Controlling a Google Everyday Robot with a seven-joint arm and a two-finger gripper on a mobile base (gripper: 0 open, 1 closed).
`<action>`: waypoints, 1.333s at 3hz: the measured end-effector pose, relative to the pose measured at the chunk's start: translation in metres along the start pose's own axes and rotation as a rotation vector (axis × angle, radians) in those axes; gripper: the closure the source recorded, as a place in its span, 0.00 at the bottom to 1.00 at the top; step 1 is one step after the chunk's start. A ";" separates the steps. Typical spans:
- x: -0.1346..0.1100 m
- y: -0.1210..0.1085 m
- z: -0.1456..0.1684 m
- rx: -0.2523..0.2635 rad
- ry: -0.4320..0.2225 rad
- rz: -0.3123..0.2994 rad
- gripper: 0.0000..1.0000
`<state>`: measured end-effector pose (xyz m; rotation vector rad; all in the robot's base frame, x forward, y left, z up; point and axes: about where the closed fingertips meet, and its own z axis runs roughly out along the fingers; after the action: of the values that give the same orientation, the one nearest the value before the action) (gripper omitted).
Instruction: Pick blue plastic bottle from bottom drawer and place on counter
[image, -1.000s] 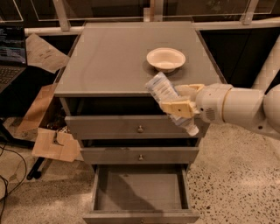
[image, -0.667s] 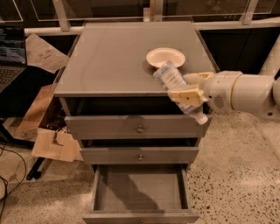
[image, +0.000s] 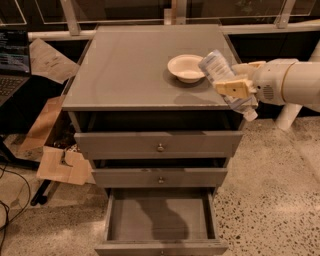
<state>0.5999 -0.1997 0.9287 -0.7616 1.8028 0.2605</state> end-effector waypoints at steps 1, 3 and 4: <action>-0.009 -0.033 0.005 0.033 0.008 -0.021 1.00; -0.037 -0.091 0.056 0.050 -0.002 -0.044 1.00; -0.037 -0.091 0.057 0.050 -0.002 -0.043 1.00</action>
Offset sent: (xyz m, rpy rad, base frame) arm 0.0943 -0.0363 0.0554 -0.0651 -0.0832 -0.0359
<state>0.7061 -0.2258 0.9583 -0.7639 1.7823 0.1876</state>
